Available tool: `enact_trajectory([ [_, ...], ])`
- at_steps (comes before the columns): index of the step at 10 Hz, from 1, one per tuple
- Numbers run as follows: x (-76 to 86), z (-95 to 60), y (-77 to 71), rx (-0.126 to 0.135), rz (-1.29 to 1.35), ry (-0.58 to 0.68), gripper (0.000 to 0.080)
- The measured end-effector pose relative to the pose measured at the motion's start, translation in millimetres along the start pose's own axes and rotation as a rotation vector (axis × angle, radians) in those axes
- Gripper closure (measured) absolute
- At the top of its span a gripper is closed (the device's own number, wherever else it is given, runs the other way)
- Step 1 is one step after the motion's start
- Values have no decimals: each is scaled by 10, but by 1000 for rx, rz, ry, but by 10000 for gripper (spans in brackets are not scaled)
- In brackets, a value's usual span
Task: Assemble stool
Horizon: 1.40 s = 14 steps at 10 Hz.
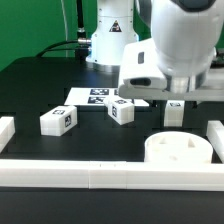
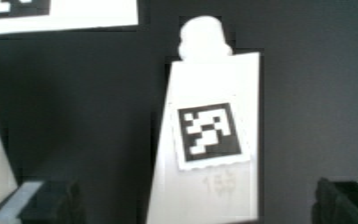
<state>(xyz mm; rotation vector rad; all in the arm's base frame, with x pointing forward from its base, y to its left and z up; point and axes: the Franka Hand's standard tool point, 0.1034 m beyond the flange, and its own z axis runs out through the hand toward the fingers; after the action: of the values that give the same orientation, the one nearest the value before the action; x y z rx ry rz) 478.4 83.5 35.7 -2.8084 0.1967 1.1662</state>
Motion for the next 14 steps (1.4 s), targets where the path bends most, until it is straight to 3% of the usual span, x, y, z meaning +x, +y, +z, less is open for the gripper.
enact_trajectory([
  [1,-2,23,14,-5,1,-71,150],
  [3,91,27,-38,17,5,-38,150],
  [7,118,157,-89,11,-1,-51,150],
  [11,138,268,-39,10,5,-74,150],
  [13,138,271,-45,9,4,-74,390],
  [14,138,271,-46,9,3,-74,390],
])
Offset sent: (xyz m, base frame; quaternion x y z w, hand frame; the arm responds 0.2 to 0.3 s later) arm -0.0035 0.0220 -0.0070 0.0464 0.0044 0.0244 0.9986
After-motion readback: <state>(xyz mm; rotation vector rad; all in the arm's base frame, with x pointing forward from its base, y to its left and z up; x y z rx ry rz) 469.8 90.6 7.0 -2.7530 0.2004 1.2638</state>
